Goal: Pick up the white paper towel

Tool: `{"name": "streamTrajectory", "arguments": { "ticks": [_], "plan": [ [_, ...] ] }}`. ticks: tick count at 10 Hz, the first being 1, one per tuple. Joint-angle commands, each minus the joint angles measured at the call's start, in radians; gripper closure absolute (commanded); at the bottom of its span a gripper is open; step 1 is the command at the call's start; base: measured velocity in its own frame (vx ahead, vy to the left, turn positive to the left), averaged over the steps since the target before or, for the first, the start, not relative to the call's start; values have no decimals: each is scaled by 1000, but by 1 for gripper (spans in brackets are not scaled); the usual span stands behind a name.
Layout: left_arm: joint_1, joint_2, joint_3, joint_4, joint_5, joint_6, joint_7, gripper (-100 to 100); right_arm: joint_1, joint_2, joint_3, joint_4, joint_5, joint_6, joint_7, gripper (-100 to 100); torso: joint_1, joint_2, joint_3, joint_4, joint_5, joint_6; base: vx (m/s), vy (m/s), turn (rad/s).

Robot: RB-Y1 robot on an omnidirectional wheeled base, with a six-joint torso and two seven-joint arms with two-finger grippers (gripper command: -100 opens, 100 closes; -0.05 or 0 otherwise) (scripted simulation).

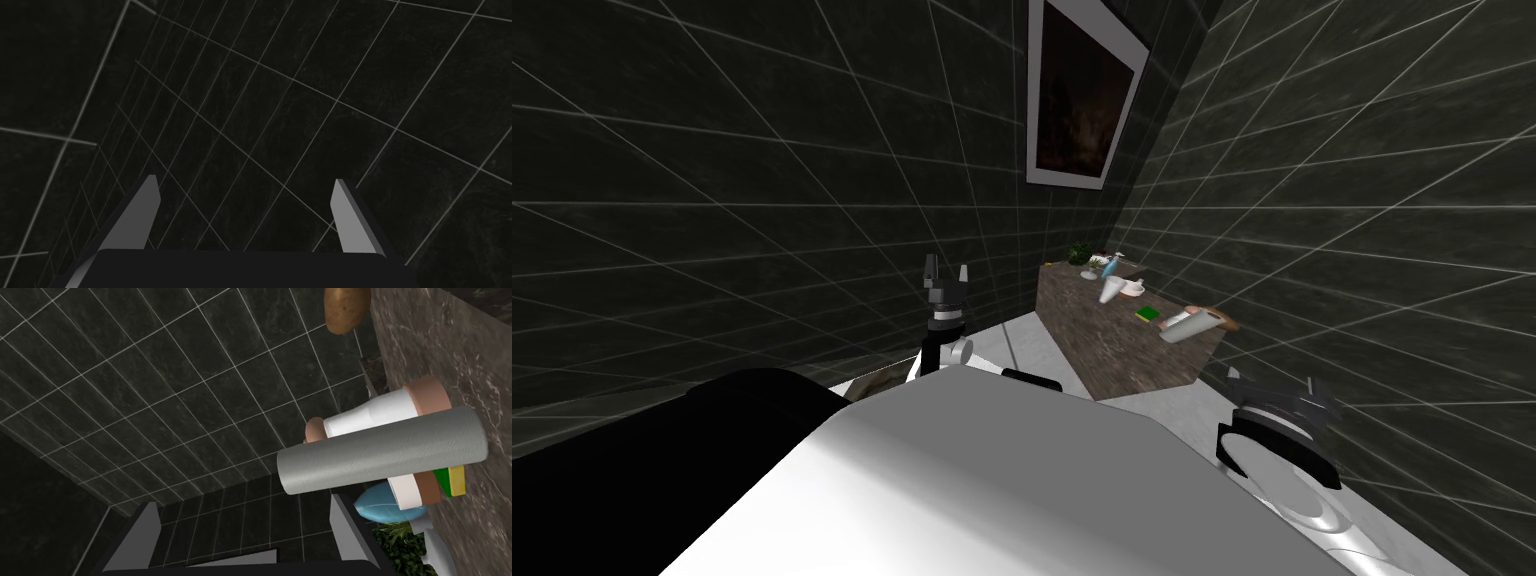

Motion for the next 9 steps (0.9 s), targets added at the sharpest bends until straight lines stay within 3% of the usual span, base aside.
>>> {"name": "streamTrajectory", "arguments": {
  "ticks": [1, 4, 5, 6, 7, 8, 9],
  "plan": [
    [0, 0, 0, 0, 0, 0, 0, 0, 14, -12, 2, 15, 38, 12, 50, -100, 0, 0, 0, 0, 0, 0, -25, 3, 10],
    [0, 0, 0, 0, 0, 0, 0, 0, 25, -22, 6, 28, 71, 23, 103, -100, 0, -1, -1, 0, 0, 0, -17, -1, 11],
    [0, 0, 0, 0, 0, 0, 0, 0, 37, -31, 10, 41, 104, 34, 144, -100, -1, -1, -1, 0, 0, 0, -16, -7, 27],
    [0, 0, 0, 0, 0, 0, 0, 0, 37, -31, 10, 41, 104, 34, 147, -100, -1, -1, -1, 0, 0, 0, -13, -8, 13],
    [0, 0, 0, 0, 0, 0, 0, 0, 49, -40, 15, 54, 137, 46, 188, -100, -1, -2, -1, 0, 0, 0, -12, -9, 34],
    [0, 0, 0, 0, 0, 0, 0, 0, 49, -40, 15, 54, 137, 46, 192, -100, -1, -2, -1, 0, 0, 0, -12, -10, 16],
    [0, 0, 0, 0, 0, 0, 0, 0, 60, -48, 20, 68, 169, 59, 232, -100, -1, -2, -1, 0, 0, 0, -12, -14, 40]
  ]
}}
